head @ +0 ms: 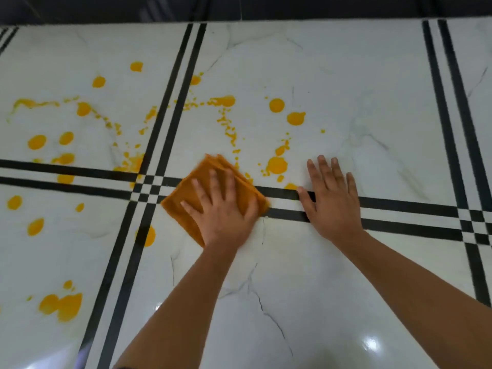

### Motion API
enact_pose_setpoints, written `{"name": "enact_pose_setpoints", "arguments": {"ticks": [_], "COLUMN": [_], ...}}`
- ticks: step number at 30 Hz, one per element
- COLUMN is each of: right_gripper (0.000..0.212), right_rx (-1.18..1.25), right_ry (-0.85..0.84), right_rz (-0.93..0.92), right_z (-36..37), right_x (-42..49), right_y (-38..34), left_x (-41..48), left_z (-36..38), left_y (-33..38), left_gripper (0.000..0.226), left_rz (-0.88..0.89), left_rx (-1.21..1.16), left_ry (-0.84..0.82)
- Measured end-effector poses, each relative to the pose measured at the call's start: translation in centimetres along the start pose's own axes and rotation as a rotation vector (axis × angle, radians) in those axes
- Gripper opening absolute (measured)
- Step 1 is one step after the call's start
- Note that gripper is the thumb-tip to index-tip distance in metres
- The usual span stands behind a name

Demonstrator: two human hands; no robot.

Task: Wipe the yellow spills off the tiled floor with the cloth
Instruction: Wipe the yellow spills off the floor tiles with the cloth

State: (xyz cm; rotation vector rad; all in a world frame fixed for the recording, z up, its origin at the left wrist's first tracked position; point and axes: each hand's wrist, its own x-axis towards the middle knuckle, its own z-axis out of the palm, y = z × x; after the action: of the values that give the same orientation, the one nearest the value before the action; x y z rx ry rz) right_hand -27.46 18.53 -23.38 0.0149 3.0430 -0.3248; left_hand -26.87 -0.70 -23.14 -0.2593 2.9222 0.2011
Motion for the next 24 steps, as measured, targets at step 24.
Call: {"name": "enact_pose_setpoints", "arguments": {"ticks": [24], "right_gripper": [0.092], "right_rx": [-0.193], "right_ry": [-0.224], "right_rz": [-0.102], "right_z": [-4.5], "right_x": [3.7], "right_y": [2.9], "left_x": [4.9], "left_z": [-1.0], "left_y": [2.7], "left_gripper": [0.078], "left_rz": [0.828], "left_rx": [0.112], "left_ry": [-0.076]}}
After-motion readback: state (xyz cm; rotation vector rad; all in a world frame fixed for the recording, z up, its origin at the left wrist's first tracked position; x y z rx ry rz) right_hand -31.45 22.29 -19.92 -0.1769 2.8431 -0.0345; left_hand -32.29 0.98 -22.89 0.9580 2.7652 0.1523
